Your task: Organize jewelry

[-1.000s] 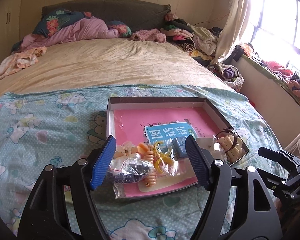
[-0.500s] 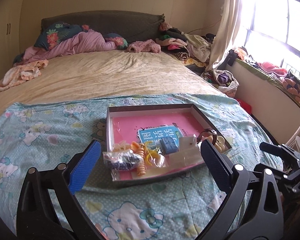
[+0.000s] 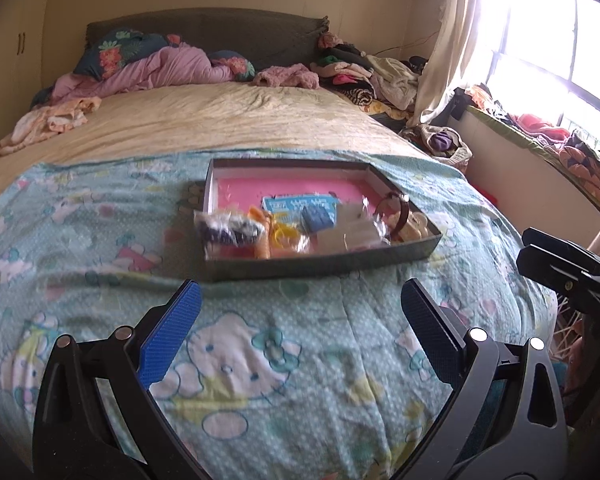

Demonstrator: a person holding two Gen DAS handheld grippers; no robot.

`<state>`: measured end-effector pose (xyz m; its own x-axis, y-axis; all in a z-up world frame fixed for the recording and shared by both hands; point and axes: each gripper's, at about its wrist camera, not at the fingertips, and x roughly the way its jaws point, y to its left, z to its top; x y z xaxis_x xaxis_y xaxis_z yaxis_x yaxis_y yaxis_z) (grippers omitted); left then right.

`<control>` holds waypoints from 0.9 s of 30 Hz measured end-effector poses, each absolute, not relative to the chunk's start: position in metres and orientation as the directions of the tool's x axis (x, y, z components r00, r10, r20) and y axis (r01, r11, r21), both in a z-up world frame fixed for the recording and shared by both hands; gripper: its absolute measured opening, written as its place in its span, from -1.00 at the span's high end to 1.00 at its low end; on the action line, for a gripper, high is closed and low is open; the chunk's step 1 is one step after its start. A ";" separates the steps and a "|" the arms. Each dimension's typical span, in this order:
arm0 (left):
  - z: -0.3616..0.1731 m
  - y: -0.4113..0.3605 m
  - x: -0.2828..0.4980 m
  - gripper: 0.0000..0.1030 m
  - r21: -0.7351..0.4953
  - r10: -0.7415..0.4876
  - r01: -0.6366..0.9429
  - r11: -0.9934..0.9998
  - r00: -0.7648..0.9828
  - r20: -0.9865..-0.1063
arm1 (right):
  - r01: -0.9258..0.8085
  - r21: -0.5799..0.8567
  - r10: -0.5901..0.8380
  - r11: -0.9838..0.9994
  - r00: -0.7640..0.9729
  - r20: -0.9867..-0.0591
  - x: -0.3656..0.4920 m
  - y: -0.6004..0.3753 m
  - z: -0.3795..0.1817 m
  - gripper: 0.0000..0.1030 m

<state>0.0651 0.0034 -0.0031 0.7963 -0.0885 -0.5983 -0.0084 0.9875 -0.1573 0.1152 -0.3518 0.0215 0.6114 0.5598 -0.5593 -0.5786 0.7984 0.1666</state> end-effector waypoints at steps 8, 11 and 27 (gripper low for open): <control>-0.010 -0.002 0.057 -0.81 -0.164 -0.100 -0.001 0.986 0.789 -0.607 | -0.562 0.198 0.553 0.803 0.578 -0.601 0.110 -0.356 0.002 -0.91; -0.012 -0.003 0.056 -0.81 -0.167 -0.102 -0.002 0.986 0.784 -0.612 | -0.569 0.194 0.554 0.799 0.571 -0.606 0.107 -0.352 0.002 -0.91; -0.009 -0.001 0.053 -0.81 -0.164 -0.089 -0.015 0.986 0.788 -0.609 | -0.583 0.183 0.555 0.792 0.563 -0.612 0.104 -0.347 0.001 -0.91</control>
